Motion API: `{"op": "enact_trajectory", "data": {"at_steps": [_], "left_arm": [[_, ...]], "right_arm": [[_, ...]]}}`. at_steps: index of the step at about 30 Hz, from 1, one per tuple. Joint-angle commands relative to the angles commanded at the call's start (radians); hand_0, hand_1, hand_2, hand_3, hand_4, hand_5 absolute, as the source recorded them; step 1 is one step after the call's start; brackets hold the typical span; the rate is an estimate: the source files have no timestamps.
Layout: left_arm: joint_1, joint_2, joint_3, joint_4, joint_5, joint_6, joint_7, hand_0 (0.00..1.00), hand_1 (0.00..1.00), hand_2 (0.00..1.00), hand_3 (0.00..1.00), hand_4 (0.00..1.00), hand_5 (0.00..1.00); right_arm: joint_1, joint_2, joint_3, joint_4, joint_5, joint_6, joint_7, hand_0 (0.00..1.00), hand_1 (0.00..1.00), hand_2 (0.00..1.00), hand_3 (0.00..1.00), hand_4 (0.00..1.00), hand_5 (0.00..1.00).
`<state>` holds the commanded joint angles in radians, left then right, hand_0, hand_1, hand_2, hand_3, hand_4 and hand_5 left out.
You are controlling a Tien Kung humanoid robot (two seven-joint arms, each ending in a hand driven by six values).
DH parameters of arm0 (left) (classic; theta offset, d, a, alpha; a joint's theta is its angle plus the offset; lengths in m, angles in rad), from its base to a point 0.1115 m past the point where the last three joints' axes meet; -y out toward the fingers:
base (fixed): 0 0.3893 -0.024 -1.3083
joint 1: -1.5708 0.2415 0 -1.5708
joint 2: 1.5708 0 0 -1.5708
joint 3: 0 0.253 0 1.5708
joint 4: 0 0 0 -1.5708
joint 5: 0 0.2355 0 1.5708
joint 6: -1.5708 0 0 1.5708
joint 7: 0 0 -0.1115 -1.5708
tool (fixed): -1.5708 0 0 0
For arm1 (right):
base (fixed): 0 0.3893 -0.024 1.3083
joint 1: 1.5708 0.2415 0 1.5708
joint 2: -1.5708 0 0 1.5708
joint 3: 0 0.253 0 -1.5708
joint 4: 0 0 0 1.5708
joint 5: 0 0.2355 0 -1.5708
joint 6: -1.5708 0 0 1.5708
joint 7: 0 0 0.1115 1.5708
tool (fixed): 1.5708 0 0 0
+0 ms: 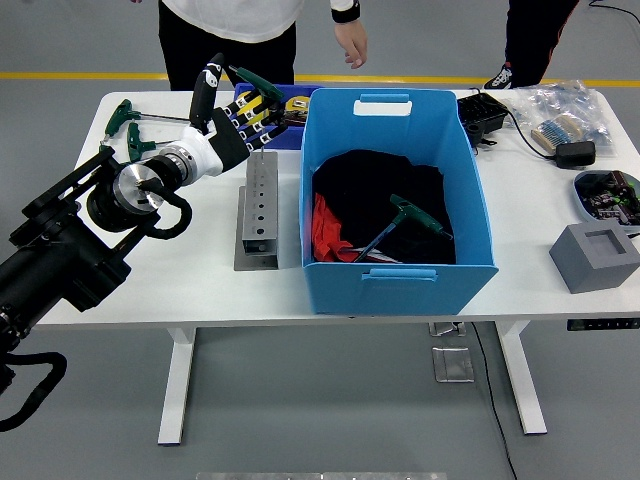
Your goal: Lift tool from toolbox,place it in box,lift tool from toolbox,place it in box
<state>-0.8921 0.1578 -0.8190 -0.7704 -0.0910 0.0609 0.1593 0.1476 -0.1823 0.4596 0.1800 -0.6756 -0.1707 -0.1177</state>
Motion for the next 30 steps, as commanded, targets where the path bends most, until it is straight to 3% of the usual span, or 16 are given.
{"op": "enact_trajectory", "data": {"at_steps": [9,16,25,30], "left_arm": [[-0.010,0.012,-0.020,-0.070,0.005,0.006,0.003,0.582,0.693,0.805,0.802,0.877,0.957],[-0.007,0.005,-0.004,-0.162,-0.009,0.009,0.007,0.582,0.694,0.804,0.800,0.873,0.952],[0.001,-0.023,0.097,-0.292,-0.039,0.006,0.015,0.583,0.694,0.804,0.799,0.871,0.948],[-0.033,-0.043,0.208,-0.282,-0.060,0.003,0.021,0.587,0.694,0.804,0.800,0.869,0.944]], "right_arm": [[-0.003,-0.001,0.019,0.000,-0.011,0.000,-0.003,0.628,0.615,0.699,0.540,0.796,0.582],[-0.004,-0.002,0.027,0.000,-0.014,-0.001,-0.003,0.628,0.615,0.700,0.540,0.797,0.582],[-0.003,-0.003,0.027,0.000,-0.011,-0.004,-0.002,0.629,0.615,0.700,0.540,0.797,0.582],[0.001,-0.005,0.023,0.000,-0.006,-0.005,-0.002,0.630,0.614,0.700,0.540,0.797,0.582]]}}
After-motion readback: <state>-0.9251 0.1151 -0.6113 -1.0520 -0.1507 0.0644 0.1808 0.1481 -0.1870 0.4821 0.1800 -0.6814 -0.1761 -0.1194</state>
